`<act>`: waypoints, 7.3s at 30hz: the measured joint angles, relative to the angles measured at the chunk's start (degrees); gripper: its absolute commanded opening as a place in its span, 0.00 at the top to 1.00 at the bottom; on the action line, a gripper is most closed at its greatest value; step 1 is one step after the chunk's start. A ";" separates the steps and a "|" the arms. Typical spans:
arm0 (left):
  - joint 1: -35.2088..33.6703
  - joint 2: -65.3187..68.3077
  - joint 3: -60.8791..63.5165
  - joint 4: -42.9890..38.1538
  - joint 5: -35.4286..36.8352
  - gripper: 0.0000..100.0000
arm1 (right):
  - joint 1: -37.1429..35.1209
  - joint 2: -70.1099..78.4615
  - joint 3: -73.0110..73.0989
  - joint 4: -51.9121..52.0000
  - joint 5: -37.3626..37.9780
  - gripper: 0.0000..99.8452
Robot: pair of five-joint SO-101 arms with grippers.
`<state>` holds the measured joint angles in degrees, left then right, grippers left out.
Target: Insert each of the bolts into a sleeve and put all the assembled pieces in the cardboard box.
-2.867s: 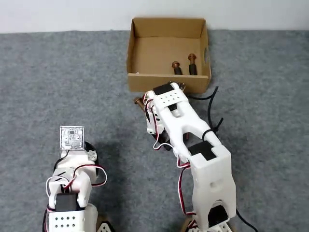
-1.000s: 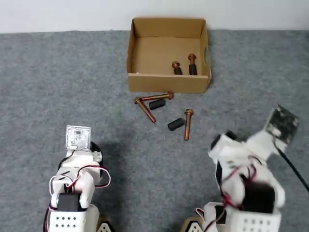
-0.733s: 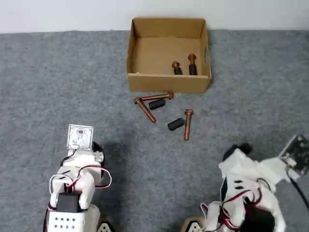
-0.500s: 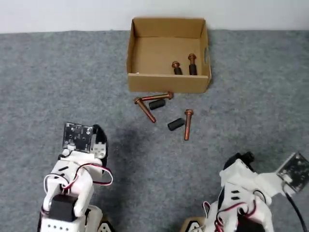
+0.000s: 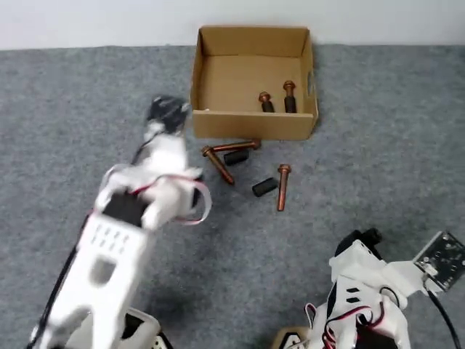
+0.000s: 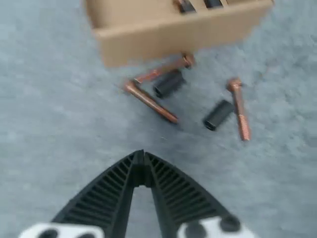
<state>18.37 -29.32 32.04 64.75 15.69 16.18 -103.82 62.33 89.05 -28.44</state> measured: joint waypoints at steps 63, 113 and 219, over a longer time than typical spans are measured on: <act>16.09 105.93 -124.04 34.46 12.31 1.00 | 0.00 -0.09 0.00 0.00 0.00 0.99; 21.63 13.89 -73.49 34.64 -0.97 1.00 | -44.48 0.26 1.93 -13.71 16.26 0.99; 17.85 -73.76 27.60 10.99 2.73 0.93 | -58.37 5.27 5.71 -26.02 33.32 0.99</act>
<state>36.22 -103.08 59.65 75.74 18.42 -42.20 -98.55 68.04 63.03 4.88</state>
